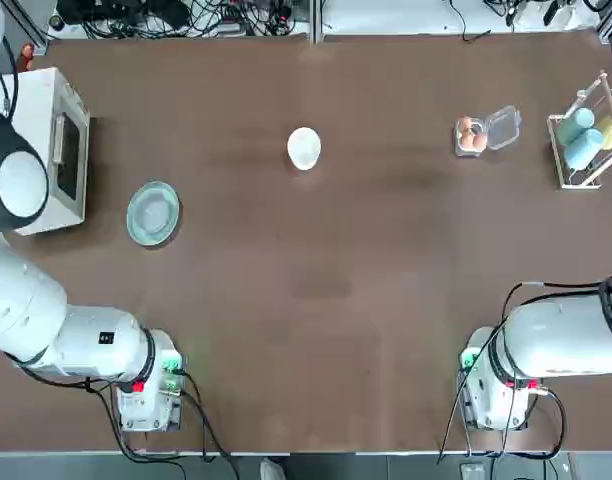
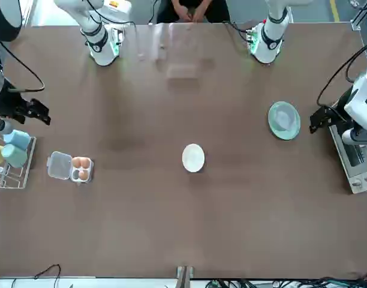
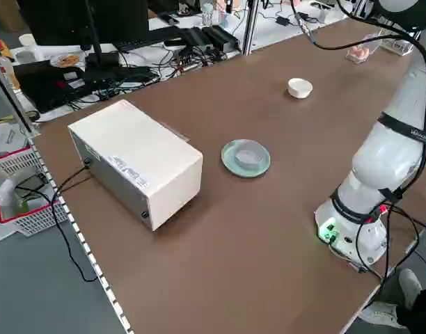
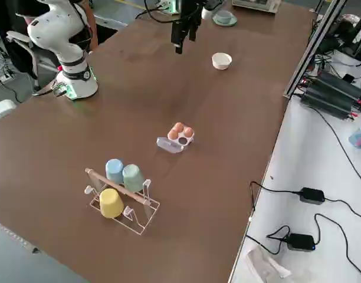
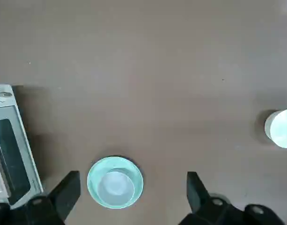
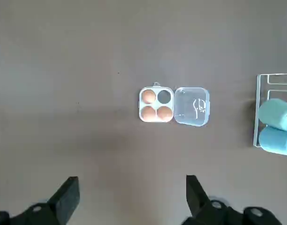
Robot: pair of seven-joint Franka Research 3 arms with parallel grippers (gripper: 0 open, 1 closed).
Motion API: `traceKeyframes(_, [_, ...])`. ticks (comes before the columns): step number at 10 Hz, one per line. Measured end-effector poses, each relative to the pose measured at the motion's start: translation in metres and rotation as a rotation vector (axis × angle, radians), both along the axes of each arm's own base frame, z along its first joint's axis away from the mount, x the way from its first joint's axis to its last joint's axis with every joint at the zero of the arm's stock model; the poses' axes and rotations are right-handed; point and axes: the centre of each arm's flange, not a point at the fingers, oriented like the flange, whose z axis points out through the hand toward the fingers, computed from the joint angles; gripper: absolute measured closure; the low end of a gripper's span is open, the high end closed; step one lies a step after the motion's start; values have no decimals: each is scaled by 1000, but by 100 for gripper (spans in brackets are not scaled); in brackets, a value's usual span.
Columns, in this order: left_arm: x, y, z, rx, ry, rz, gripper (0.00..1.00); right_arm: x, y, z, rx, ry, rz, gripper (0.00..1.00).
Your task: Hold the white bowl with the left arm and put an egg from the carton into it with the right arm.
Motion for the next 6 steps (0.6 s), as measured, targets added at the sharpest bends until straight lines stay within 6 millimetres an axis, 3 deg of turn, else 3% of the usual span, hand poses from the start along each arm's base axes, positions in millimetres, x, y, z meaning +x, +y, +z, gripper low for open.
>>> traceKeyframes(3, [-3, -2, -2, -51, 27, 17, 0, 0, -1, -1, 0, 1, -1, 0])
traceKeyframes(4, [-1, 6, -1, -108, 32, 50, 0, 0, -1, -1, -1, 3, -2, 0])
traceKeyframes(5, [0, 6, -9, -143, 56, -47, 0, 2, -2, -11, -1, 7, -4, 0])
traceKeyframes(6, [6, -14, -34, -168, 99, -235, 0, 11, -4, -41, 0, 28, -6, 0])
